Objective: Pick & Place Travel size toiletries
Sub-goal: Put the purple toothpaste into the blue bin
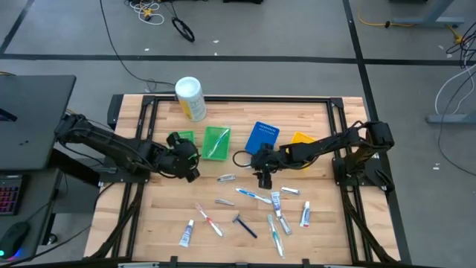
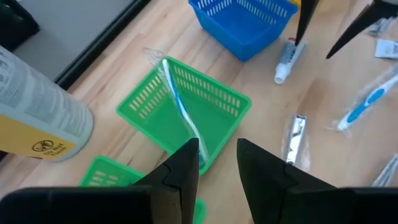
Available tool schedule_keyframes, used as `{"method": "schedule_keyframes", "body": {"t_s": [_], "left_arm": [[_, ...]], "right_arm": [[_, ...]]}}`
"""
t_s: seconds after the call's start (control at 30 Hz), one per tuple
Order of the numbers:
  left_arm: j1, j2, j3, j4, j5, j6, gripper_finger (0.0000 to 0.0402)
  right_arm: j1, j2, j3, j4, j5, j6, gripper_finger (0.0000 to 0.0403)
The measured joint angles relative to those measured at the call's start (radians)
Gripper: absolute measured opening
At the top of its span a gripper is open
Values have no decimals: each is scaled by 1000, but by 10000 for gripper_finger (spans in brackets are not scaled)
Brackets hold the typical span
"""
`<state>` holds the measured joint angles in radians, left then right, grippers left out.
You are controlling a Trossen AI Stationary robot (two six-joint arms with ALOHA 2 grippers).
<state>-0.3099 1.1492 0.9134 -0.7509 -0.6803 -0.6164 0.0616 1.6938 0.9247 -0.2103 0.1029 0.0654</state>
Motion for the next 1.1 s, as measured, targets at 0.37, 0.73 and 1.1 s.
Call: {"method": "schedule_keyframes", "body": {"t_s": [0.37, 0.73, 1.1], "left_arm": [[18, 0, 0, 0, -16, 0, 115], [22, 0, 0, 1, -15, 4, 115], [22, 0, 0, 0, -15, 3, 116]], "right_arm": [[-58, 111, 0, 129, -8, -70, 220], [-94, 134, 0, 103, -2, -81, 219], [-94, 134, 0, 97, -27, -72, 124]]}}
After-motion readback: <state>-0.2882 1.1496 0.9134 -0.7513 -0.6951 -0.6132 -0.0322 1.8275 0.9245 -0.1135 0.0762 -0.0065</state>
